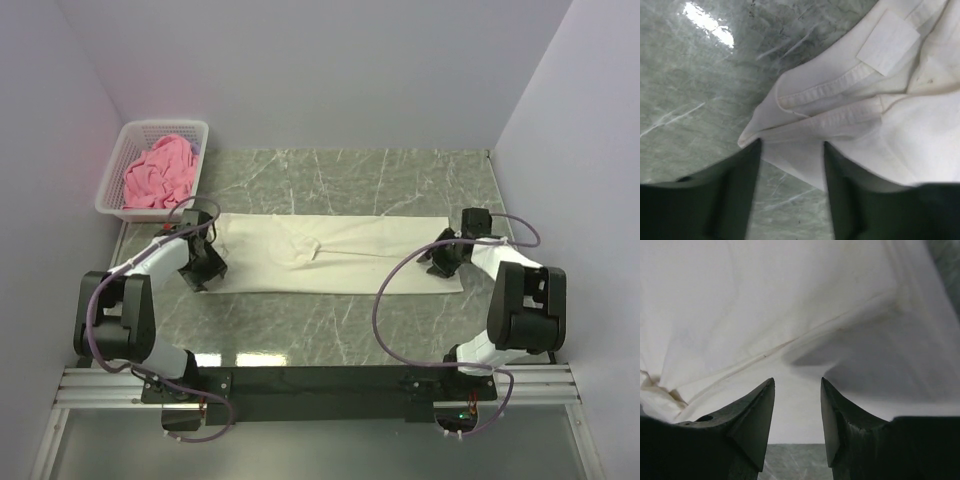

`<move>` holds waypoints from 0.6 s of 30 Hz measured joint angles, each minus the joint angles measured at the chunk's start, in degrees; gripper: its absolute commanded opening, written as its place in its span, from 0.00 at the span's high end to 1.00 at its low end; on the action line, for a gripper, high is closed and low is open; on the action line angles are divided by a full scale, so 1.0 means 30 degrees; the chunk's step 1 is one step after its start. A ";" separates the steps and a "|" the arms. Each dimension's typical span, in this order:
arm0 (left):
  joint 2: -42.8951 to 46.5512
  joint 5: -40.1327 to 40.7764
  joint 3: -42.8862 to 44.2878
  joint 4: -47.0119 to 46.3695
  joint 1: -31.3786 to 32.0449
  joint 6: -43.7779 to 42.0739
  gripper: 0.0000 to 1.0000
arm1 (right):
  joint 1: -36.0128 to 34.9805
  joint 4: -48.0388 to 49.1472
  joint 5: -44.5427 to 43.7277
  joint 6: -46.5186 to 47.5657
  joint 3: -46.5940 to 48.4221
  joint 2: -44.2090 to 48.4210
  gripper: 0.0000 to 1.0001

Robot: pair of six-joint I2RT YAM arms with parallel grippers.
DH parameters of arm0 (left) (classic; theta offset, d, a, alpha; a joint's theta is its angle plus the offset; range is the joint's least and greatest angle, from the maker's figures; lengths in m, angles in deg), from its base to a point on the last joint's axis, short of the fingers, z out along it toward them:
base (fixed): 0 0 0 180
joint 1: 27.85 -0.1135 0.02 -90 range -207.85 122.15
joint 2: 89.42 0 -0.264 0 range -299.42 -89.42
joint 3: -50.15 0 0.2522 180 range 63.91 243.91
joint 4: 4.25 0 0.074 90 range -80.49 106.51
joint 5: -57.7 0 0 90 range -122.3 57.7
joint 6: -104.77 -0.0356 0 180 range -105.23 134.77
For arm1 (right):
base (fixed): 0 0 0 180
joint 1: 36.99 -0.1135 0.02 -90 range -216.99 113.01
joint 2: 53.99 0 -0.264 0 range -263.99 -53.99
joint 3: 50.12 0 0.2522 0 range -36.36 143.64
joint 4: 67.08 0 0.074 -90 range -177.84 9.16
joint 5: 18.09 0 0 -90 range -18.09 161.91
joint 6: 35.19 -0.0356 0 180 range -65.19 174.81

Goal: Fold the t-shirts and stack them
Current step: Fold the tshirt

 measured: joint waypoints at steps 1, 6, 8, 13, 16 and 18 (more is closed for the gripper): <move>0.0131 0.0036 0.0044 0.0138 -0.0022 -0.0066 0.33 | 0.0321 0.0015 -0.0022 0.0036 0.0000 0.0153 0.51; 0.0772 0.0153 0.1909 0.1086 0.0051 -0.0240 0.20 | 0.0597 -0.0255 0.0160 0.0146 0.1333 0.0459 0.55; 0.0787 0.0168 0.3381 0.1188 0.0219 -0.0357 0.23 | 0.0430 -0.0255 0.0313 0.0219 0.2382 0.0401 0.62; -0.0248 -0.0007 0.7009 0.0146 0.0954 -0.0627 0.38 | -0.0044 0.0882 0.1013 0.0189 0.4699 -0.0794 0.64; -0.2229 -0.0022 0.8743 -0.0882 0.1421 -0.0940 0.45 | -0.0197 0.1581 0.1384 -0.0066 0.5428 -0.2164 0.65; -0.3949 0.0000 0.9683 -0.1457 0.1581 -0.1078 0.50 | -0.0197 0.1756 0.1530 -0.0197 0.6171 -0.3512 0.65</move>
